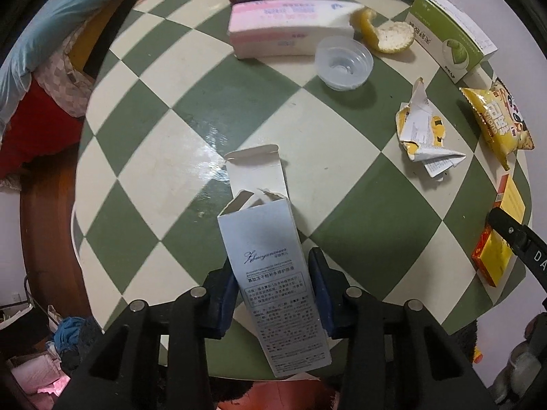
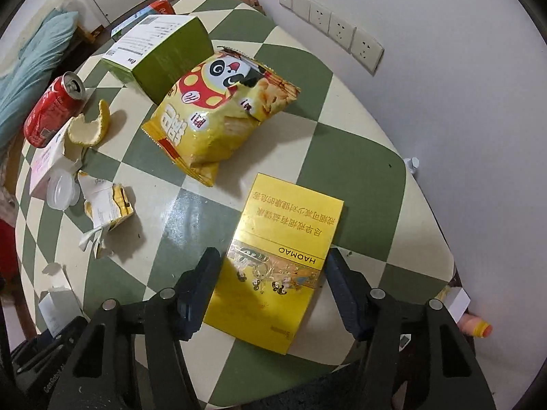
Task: Collect trash
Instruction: 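Grasp the white carton with the left tool while the right tool grasps the HAOMAO box, then drop the carton into the bin from the left tool while the right drops its box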
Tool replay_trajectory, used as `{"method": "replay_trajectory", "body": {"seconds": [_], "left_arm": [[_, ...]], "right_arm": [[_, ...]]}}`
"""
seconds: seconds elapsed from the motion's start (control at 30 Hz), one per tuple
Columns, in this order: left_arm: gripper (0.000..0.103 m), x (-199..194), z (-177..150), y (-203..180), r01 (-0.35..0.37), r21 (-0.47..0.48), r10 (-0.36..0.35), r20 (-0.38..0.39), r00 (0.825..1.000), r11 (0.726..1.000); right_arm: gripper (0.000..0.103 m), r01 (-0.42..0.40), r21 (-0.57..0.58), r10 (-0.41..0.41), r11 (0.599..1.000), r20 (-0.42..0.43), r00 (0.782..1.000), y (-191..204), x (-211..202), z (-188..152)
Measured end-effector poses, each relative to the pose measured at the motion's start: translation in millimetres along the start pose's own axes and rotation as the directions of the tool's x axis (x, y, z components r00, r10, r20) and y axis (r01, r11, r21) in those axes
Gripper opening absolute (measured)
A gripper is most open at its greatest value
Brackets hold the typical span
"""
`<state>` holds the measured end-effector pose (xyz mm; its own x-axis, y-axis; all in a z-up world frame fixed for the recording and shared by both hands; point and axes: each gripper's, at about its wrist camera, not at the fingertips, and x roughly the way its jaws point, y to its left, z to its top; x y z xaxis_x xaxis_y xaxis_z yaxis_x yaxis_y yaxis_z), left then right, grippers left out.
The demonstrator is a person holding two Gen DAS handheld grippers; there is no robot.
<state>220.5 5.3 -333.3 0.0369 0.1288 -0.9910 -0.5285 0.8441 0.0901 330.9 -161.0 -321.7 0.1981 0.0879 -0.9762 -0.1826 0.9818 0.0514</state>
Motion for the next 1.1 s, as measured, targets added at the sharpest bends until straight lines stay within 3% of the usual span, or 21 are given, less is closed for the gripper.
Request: {"method": "replay_trajectory", "body": {"seconds": [0.03,0.1,0.23,0.37,0.53,0.7,0.83,0.93,1.1], "left_arm": [[0.035,9.9,2.2,21.2,0.001,0.001,-0.001,0.009,1.0,1.0],[0.035,-1.2,-4.0,27.6,0.008,-0.002,-0.008,0.033,0.999,1.0],[0.035,-31.3,-10.7,44.3,0.019,-0.005,-0.019,0.103,0.995,1.0],[0.035,-71.3,-15.4,67.5,0.027,-0.013,-0.024,0.196,0.98,1.0],[0.035,-114.9,-20.7,107.6,0.023,-0.024,-0.015,0.297,0.955,0.999],[0.035,-148.5,-23.3,172.5,0.022,-0.065,0.003,0.363,0.932,0.998],[0.034,-151.4,-30.8,231.9,0.07,-0.134,-0.015,0.372,0.928,0.989],[0.034,-135.3,-36.8,281.1,0.11,-0.201,-0.033,0.352,0.936,0.973],[0.034,-73.1,-49.3,368.0,0.194,-0.343,-0.105,0.262,0.959,0.919]], "right_arm": [[0.064,-0.003,-0.003,0.003,1.0,-0.002,1.0,1.3,-1.1,-0.9],[0.064,-0.006,-0.019,0.006,1.0,-0.005,1.0,1.2,1.0,3.6],[0.064,-0.042,-0.044,0.042,0.998,0.012,0.999,3.5,-0.7,7.1],[0.064,-0.106,-0.073,0.11,0.992,0.048,0.993,18.0,-30.9,-8.0],[0.064,-0.179,-0.163,0.2,0.97,0.123,0.972,49.3,-80.0,-23.2],[0.064,-0.24,-0.286,0.297,0.928,0.177,0.938,97.1,-126.9,-38.3],[0.064,-0.306,-0.363,0.377,0.88,0.144,0.915,150.5,-148.4,-59.9],[0.064,-0.356,-0.417,0.425,0.836,0.081,0.902,201.9,-151.1,-74.5],[0.064,-0.405,-0.519,0.457,0.752,-0.031,0.889,296.2,-135.6,-113.2]]}}
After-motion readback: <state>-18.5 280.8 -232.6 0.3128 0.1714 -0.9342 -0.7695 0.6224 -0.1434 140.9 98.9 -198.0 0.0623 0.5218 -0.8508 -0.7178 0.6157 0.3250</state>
